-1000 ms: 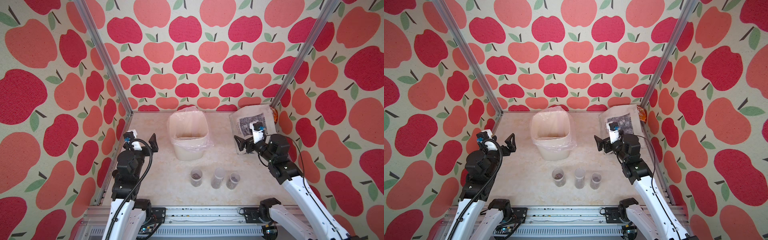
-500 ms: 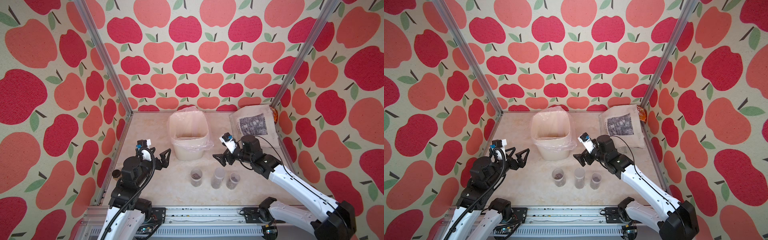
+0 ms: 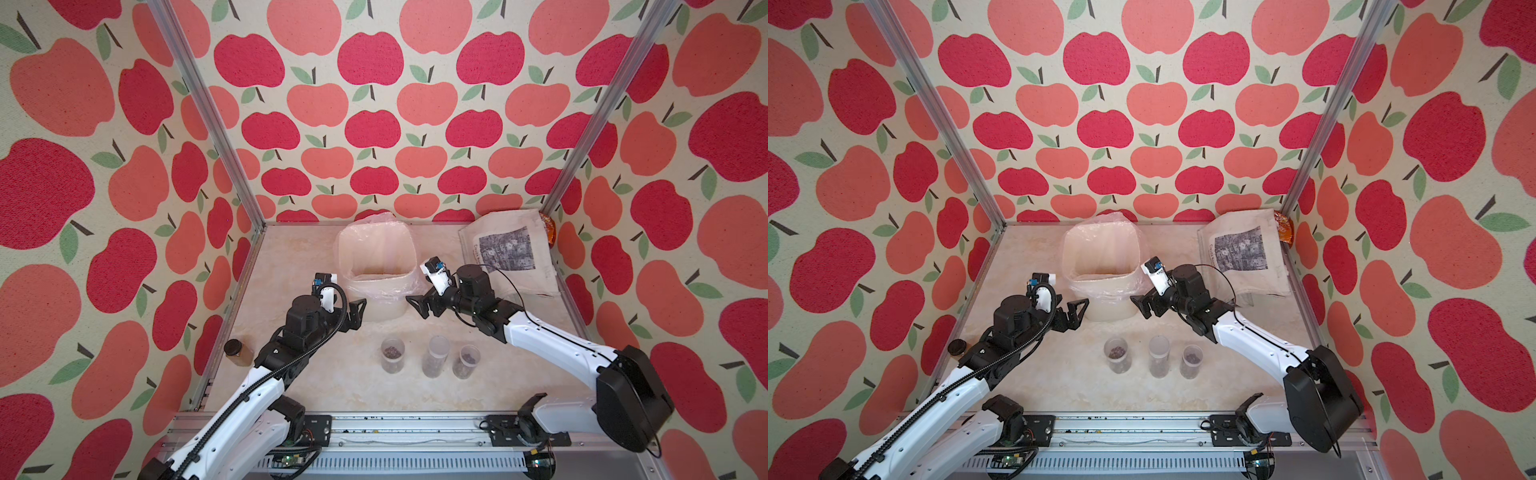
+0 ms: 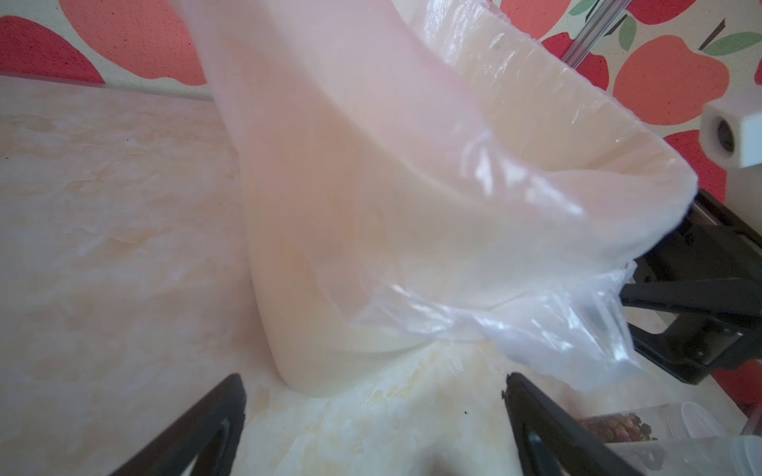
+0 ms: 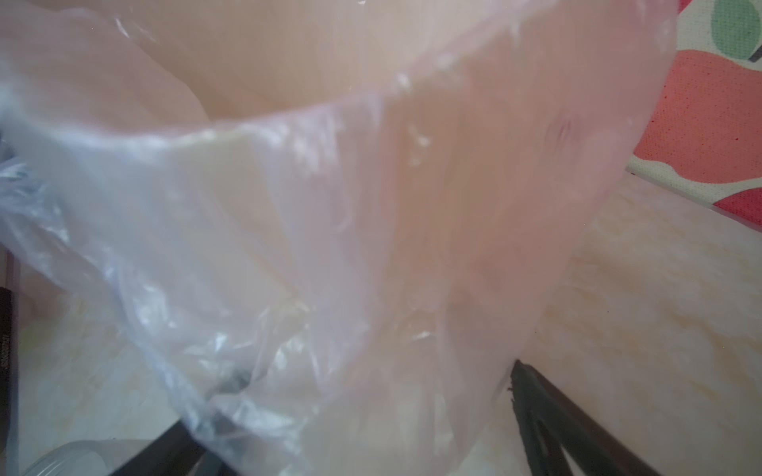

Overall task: Empty the moldy dried flower tea in the jars
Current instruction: Move the trash bin to the center of the board.

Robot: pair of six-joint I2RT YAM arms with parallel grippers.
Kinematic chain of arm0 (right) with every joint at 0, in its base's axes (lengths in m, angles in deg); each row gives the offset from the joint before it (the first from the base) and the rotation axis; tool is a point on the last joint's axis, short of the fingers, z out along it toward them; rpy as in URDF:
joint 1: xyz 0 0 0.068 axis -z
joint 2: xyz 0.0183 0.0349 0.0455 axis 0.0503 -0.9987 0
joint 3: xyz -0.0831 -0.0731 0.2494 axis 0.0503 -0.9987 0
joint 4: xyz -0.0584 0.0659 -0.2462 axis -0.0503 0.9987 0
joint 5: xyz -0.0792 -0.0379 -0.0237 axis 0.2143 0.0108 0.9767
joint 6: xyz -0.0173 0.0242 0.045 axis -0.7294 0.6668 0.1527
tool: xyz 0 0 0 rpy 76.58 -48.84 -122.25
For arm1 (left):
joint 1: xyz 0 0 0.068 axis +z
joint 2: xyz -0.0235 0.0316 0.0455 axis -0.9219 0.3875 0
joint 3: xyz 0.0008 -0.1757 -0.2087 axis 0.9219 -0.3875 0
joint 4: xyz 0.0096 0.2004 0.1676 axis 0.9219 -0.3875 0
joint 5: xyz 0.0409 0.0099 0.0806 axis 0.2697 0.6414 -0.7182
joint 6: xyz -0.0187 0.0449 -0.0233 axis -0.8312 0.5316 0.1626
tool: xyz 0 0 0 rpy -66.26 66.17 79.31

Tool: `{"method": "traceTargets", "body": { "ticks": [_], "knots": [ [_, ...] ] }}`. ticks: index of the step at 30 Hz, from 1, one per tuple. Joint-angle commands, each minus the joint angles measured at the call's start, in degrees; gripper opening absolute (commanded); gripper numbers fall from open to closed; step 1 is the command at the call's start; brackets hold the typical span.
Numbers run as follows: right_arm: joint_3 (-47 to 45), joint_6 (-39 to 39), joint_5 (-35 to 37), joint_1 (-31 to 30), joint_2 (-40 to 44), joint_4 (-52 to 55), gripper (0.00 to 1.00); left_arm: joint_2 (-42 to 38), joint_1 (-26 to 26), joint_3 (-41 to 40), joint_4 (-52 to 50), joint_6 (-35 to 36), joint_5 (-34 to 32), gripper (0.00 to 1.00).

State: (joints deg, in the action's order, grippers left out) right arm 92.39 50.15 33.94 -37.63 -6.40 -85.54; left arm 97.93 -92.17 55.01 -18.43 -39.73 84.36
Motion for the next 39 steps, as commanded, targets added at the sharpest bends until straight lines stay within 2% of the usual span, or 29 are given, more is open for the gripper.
{"method": "traceTargets", "body": {
  "ticks": [1,8,18,23,27,31,35,39],
  "knots": [
    [1.9,2.0,2.3,-0.6,-1.2,-5.6,0.99,2.9,2.2,-0.4,7.5,-0.3,1.0,0.99],
    [5.2,2.9,3.3,0.3,-5.7,-7.4,0.99,10.5,6.0,1.6,12.8,-0.8,4.9,0.99],
    [12.6,7.3,0.8,5.1,-13.8,-7.2,0.99,23.5,7.8,6.5,17.5,0.0,7.1,0.99],
    [15.0,7.9,-0.5,5.8,-15.6,-6.1,0.99,26.9,8.5,8.4,18.0,0.1,7.5,1.0],
    [12.6,7.8,-1.5,5.8,-12.2,-5.1,0.99,23.3,8.6,7.2,15.7,0.1,7.2,0.99],
    [8.9,6.0,-1.0,5.8,-5.3,-0.7,0.99,14.7,8.5,4.6,10.4,0.4,6.6,1.0],
    [6.8,2.3,-0.6,5.7,3.6,8.1,0.99,3.7,7.9,0.9,3.7,-0.6,6.0,0.99],
    [10.3,-3.3,-1.1,4.4,10.6,23.0,0.99,-5.7,6.6,-0.8,-3.7,-2.0,5.4,0.99]
  ]
}}
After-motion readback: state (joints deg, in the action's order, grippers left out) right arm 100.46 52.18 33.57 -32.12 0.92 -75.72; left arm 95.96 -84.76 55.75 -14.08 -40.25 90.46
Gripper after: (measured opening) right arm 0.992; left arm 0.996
